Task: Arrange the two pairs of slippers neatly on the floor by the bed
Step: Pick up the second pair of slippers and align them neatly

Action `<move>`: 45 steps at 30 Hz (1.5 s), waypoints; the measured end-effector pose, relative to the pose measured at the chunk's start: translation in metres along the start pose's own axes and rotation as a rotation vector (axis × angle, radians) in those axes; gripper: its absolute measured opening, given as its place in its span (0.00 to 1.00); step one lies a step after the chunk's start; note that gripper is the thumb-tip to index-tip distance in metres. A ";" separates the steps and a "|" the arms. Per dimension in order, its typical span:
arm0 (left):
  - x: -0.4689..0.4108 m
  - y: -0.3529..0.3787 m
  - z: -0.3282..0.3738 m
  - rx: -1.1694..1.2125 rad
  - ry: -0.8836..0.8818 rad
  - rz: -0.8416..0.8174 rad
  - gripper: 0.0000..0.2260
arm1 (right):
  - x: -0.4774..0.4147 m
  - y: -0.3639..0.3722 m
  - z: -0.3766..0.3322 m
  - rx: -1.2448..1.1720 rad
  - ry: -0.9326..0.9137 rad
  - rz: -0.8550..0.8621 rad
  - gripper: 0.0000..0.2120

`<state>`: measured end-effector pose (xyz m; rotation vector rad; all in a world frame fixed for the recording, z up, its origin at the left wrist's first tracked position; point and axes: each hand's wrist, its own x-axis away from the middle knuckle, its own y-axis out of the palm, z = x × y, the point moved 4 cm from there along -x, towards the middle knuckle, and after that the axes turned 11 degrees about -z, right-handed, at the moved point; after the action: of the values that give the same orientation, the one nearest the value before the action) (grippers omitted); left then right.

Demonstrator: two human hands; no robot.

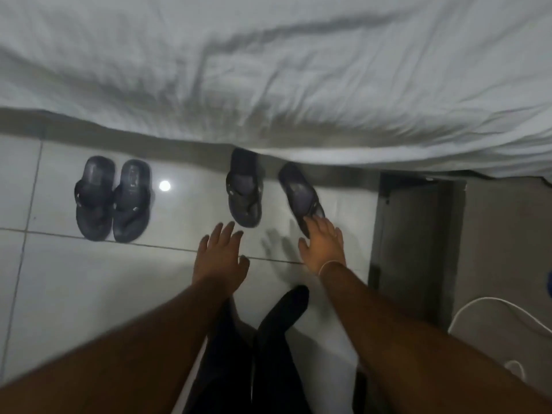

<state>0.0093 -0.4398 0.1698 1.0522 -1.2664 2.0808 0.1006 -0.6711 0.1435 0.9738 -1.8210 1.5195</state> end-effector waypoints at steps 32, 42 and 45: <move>-0.200 0.055 -0.040 -0.170 0.024 0.032 0.21 | -0.166 0.122 0.022 -0.326 -0.066 -0.113 0.15; -0.201 0.099 -0.035 0.238 -0.009 0.076 0.19 | -0.160 0.132 0.041 -0.280 -0.006 -0.069 0.09; -0.205 0.105 -0.032 0.233 -0.003 0.063 0.20 | -0.162 0.128 0.043 -0.270 -0.024 -0.057 0.08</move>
<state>0.0423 -0.4609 -0.0599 1.1269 -1.0905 2.3180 0.0893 -0.6736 -0.0675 0.9073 -1.9366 1.1946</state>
